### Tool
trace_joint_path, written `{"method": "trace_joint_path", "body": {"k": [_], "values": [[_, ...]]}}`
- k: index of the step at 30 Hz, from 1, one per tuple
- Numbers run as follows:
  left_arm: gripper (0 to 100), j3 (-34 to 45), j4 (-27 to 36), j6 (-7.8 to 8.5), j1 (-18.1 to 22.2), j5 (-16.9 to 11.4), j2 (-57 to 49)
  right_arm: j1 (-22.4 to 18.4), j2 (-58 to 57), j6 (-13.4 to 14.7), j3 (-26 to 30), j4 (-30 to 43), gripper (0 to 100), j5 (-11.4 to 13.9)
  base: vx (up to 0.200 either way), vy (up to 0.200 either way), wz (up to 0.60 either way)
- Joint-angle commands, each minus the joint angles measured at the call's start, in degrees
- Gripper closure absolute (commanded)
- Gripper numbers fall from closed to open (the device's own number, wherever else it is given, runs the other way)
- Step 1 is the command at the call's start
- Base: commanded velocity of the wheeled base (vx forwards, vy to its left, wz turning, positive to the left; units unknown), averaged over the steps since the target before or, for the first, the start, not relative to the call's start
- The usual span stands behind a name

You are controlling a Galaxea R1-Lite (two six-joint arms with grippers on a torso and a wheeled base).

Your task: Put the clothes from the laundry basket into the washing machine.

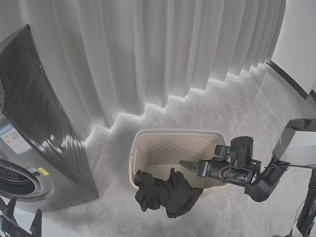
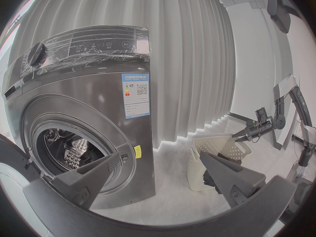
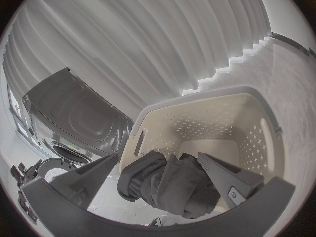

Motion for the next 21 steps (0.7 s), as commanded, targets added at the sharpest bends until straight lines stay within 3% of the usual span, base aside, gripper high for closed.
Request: {"method": "trace_joint_path", "body": {"k": [1,9,21], "values": [[0,1.01,0.0,0.09,0.01,0.03,-0.93,0.95,6.47,0.63,-3.89,0.13,0,-0.29,0.0,0.0,0.0],[0,1.01,0.0,0.0,0.01,0.03,-0.93,2.62,13.06,3.26,-8.28,0.22,0,-0.38,0.0,0.0,0.0],[0,1.01,0.0,0.0,0.01,0.03,-0.93,2.44,18.77,3.7,-14.87,4.0,0,-0.47,0.0,0.0,0.0]]}}
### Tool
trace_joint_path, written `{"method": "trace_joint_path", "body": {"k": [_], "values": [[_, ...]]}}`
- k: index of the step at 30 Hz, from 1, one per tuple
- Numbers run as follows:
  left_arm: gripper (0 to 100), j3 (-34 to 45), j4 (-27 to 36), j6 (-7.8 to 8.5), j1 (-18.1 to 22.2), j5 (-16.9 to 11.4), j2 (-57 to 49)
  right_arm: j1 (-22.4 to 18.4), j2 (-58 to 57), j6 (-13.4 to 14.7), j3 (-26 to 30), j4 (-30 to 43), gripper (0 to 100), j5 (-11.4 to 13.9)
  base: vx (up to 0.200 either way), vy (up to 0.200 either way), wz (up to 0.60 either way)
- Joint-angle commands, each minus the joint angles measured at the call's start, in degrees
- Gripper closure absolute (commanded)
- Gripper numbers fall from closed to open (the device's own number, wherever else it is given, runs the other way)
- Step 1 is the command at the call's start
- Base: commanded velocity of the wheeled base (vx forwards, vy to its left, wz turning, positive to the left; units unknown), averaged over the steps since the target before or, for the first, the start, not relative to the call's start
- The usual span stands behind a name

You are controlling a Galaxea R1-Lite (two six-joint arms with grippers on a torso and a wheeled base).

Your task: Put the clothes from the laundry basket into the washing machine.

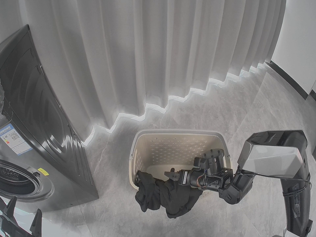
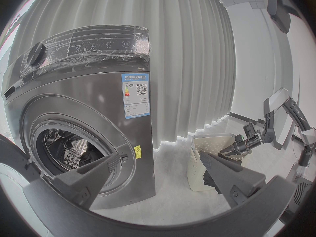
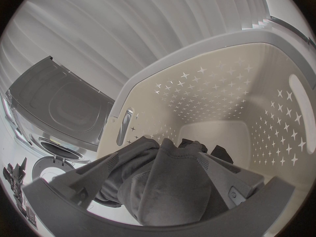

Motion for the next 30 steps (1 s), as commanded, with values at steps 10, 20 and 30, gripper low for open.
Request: {"method": "trace_joint_path", "body": {"k": [10,20,30], "values": [[0,1.01,0.0,0.09,0.01,0.03,-0.93,-0.39,3.76,-0.34,-0.75,-0.06,0,-1.76,0.0,0.0,0.0],[0,1.01,0.0,0.0,0.01,0.03,-0.93,0.13,5.07,-0.78,-1.89,-0.42,100,-1.76,0.0,0.0,0.0],[0,1.01,0.0,0.0,0.01,0.03,-0.93,0.05,4.2,-0.78,-1.72,-1.12,100,-1.85,0.0,0.0,0.0]]}}
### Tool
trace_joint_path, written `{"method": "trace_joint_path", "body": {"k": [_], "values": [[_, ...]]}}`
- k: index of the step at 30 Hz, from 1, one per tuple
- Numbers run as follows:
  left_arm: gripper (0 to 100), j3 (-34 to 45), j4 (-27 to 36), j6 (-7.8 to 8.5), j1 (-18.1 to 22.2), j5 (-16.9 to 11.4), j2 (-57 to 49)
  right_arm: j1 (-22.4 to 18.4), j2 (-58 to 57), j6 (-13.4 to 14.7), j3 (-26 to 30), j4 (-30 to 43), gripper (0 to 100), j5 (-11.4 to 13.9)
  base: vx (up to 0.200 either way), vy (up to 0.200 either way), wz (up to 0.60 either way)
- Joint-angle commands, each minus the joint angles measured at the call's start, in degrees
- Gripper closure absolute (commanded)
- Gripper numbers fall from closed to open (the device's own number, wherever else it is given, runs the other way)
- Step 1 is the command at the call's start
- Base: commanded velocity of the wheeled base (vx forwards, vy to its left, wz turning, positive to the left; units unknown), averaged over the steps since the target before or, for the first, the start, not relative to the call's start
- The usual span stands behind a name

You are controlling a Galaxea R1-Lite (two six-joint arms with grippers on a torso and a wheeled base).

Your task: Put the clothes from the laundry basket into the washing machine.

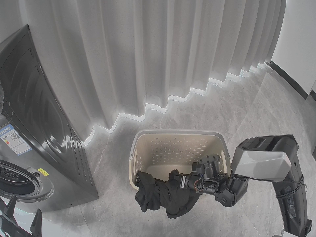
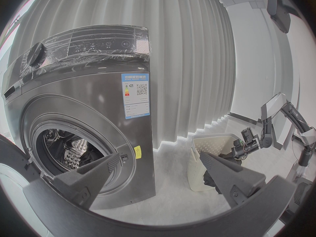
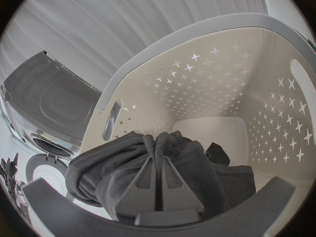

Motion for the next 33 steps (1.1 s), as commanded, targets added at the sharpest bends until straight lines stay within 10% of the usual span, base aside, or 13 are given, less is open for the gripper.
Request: {"method": "trace_joint_path", "body": {"k": [1,15,33], "values": [[0,1.01,0.0,0.04,0.01,0.03,-0.93,-0.04,-1.82,0.01,0.82,-0.72,100,-0.02,0.0,0.0,0.0],[0,1.01,0.0,-0.05,0.01,0.03,-0.93,2.25,-29.24,-0.17,20.07,-15.49,100,0.42,0.0,0.0,0.0],[0,1.01,0.0,-0.22,0.01,0.12,-0.93,4.97,-53.06,4.05,27.81,-20.32,100,3.14,0.0,0.0,0.0]]}}
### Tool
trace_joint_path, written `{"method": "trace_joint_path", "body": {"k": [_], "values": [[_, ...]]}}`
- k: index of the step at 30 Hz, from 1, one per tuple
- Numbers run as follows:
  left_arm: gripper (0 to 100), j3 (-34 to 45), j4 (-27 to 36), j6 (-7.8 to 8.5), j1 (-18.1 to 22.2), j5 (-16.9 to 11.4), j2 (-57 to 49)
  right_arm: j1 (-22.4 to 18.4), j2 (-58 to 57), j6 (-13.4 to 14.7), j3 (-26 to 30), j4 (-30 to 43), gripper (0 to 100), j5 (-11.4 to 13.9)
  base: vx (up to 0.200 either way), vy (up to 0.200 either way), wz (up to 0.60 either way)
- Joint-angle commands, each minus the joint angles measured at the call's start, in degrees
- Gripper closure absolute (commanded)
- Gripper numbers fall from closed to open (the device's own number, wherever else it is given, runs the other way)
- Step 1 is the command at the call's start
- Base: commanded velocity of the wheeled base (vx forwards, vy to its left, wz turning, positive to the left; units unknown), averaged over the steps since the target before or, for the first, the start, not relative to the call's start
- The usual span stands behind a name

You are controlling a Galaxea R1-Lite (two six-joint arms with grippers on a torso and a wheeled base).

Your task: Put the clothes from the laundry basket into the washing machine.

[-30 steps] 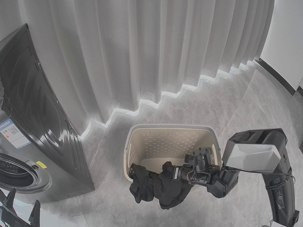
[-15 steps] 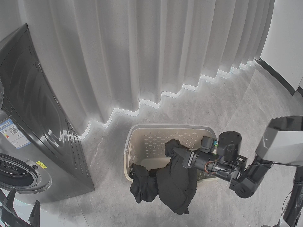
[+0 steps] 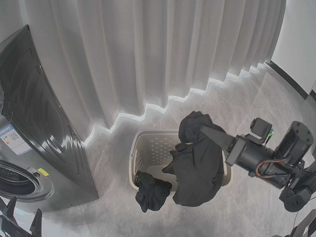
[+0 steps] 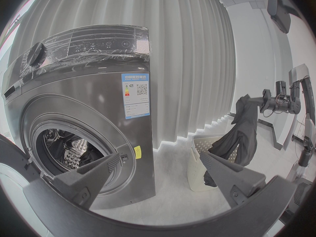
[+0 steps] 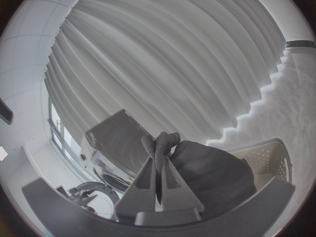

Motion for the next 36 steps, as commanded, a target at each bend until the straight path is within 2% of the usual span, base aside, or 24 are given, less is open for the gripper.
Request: {"method": "trace_joint_path", "body": {"k": [1,3,5,6,7,8,9,14,16,17,18,22,25,31,36], "values": [[0,1.01,0.0,-0.15,0.01,0.0,-0.93,-1.07,-7.9,1.43,1.42,-1.0,100,1.38,0.0,0.0,0.0],[0,1.01,-0.09,-0.15,0.01,0.0,-0.93,-2.74,-8.6,1.25,2.3,-1.0,100,4.98,0.0,0.0,0.0],[0,1.01,0.0,-0.06,0.01,0.0,-0.93,-3.97,-8.78,-0.15,3.44,-1.0,100,8.59,0.0,0.0,0.0],[0,1.01,0.0,-0.06,0.01,0.0,-0.93,-4.76,-8.95,-2.7,4.23,-0.91,100,11.75,0.0,0.0,0.0],[0,1.01,0.0,-0.06,0.01,0.0,-0.93,-5.11,-8.95,-4.9,4.23,-0.74,100,13.51,0.0,0.0,0.0],[0,1.01,0.0,-0.06,0.01,0.0,-0.93,-5.11,-8.95,-4.9,4.23,-0.74,100,13.51,0.0,0.0,0.0],[0,1.01,0.0,-0.06,0.01,0.09,-0.93,-5.38,-9.04,-6.92,3.79,-0.12,100,14.74,0.0,0.0,0.0],[0,1.01,0.0,-0.15,0.01,0.09,-0.93,-5.99,-8.86,-7.36,-0.16,-0.03,100,15.71,0.0,0.0,0.0],[0,1.01,0.0,-0.24,0.01,0.09,-0.93,-7.22,-8.86,-7.36,-0.16,-0.12,100,16.76,0.0,0.0,0.0],[0,1.01,0.0,-0.42,0.01,0.09,-0.93,-9.16,-8.78,-7.36,0.1,-0.12,100,18.69,0.0,0.0,0.0],[0,1.01,0.0,-0.42,0.01,0.09,-0.84,-9.95,-8.6,-7.62,0.28,-0.21,100,19.22,0.0,0.0,0.0],[0,1.01,-0.09,-0.5,0.01,0.09,-0.84,-11.27,-8.6,-9.38,1.6,-0.38,100,19.57,0.0,0.0,0.0],[0,1.01,-0.09,-0.59,0.01,0.09,-0.84,-11.27,-8.51,-9.38,1.77,-0.38,100,19.66,0.0,0.0,0.0],[0,1.01,-0.09,-0.5,0.01,0.09,-0.84,-11.27,-8.51,-9.29,2.21,-0.38,100,19.66,-0.2,0.0,0.0],[0,1.01,0.0,-0.5,0.01,0.17,-0.84,-11.88,-8.34,-9.47,2.56,-0.21,100,19.57,0.0,0.0,0.0]]}}
